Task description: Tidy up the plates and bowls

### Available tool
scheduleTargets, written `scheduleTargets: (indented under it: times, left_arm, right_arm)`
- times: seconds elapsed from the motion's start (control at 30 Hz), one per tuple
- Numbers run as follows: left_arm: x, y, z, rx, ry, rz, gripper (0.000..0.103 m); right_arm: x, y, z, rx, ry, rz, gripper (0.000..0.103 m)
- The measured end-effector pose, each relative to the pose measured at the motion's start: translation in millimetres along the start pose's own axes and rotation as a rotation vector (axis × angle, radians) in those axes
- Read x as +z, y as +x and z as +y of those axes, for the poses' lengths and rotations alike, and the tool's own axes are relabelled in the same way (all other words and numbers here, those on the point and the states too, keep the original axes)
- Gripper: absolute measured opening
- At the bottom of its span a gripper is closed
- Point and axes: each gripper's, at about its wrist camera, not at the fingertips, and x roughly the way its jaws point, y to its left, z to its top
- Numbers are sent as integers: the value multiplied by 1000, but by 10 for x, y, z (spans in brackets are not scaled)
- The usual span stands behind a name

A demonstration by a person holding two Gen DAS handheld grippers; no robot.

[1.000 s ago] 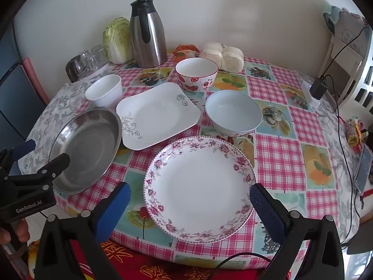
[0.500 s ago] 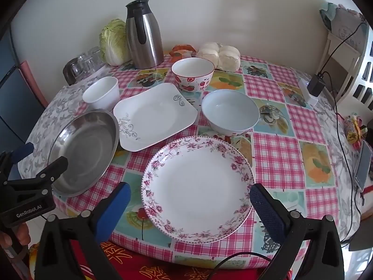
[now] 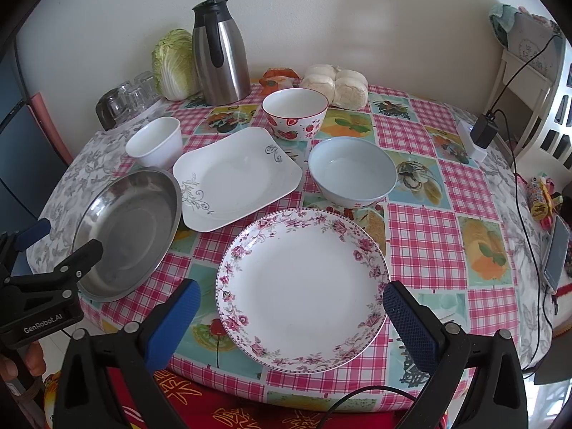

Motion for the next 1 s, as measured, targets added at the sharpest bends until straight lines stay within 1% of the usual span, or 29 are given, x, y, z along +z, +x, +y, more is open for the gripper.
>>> scheduleTargets:
  times: [1.0]
  left_arm:
    - [-22, -3, 30, -3, -5, 2, 103]
  right_arm:
    - [4, 4, -26, -1, 3, 1, 103]
